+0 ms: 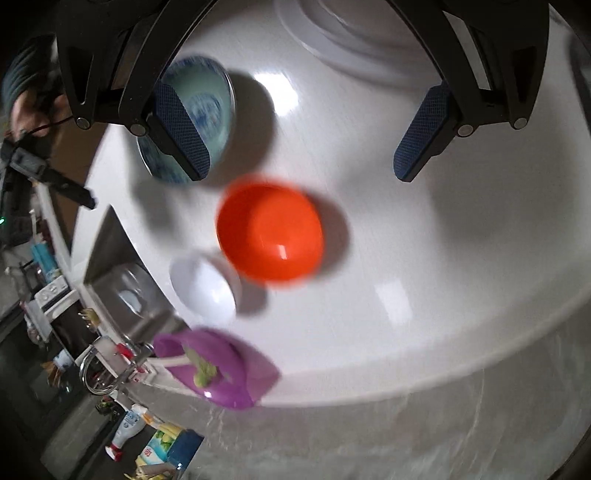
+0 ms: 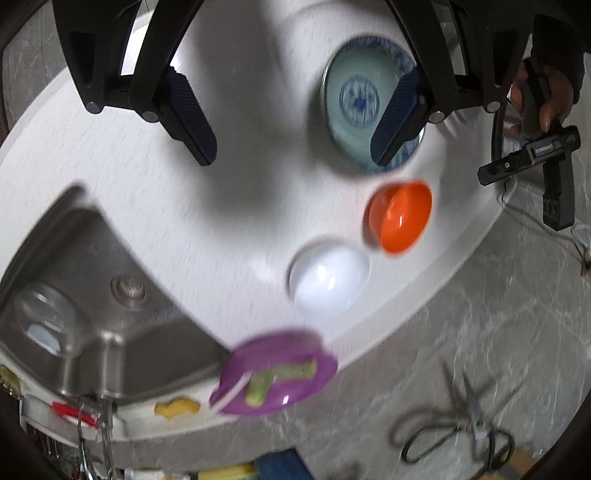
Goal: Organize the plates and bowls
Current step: 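Move both grippers to the white bowl rim and close them, then lift the white bowl with both grippers and carry it over the blue-and-white bowl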
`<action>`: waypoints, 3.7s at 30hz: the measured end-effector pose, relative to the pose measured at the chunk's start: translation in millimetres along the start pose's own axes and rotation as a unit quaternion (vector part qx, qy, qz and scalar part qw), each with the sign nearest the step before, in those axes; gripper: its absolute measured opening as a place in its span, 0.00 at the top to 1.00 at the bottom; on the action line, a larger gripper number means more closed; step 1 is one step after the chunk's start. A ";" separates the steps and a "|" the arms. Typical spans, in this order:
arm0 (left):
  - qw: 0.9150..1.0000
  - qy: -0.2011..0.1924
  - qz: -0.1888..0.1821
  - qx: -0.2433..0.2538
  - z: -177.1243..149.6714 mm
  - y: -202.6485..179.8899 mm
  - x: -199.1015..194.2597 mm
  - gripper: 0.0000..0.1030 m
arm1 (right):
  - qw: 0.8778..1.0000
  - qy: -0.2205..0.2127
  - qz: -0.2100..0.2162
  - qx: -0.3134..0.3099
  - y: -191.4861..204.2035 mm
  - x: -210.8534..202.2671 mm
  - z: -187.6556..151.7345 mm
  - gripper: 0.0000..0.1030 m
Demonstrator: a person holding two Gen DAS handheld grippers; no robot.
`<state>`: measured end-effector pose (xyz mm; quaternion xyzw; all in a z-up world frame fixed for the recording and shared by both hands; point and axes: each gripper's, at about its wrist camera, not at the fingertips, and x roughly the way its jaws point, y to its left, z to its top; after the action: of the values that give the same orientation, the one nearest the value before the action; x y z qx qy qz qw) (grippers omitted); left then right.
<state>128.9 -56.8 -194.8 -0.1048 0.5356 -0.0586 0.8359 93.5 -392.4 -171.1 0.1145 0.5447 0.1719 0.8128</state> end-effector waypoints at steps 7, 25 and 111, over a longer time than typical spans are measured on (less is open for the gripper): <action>0.999 0.024 -0.008 0.042 87.0 -11.1 45.3 0.02 | 1.000 -0.023 0.013 0.007 -13.2 10.7 68.9 0.15; 0.988 0.093 -0.020 0.123 121.6 -61.6 161.7 0.19 | 0.997 0.066 0.017 0.040 -20.5 126.9 116.3 0.25; 0.979 0.122 -0.083 0.138 17.0 -117.3 50.4 0.89 | 0.994 0.111 0.001 -0.007 46.9 44.1 43.0 0.89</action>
<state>167.1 -179.3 -204.5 -0.0247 0.6095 -0.2138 0.7630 141.4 -331.6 -174.6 0.0897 0.6301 0.1885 0.7479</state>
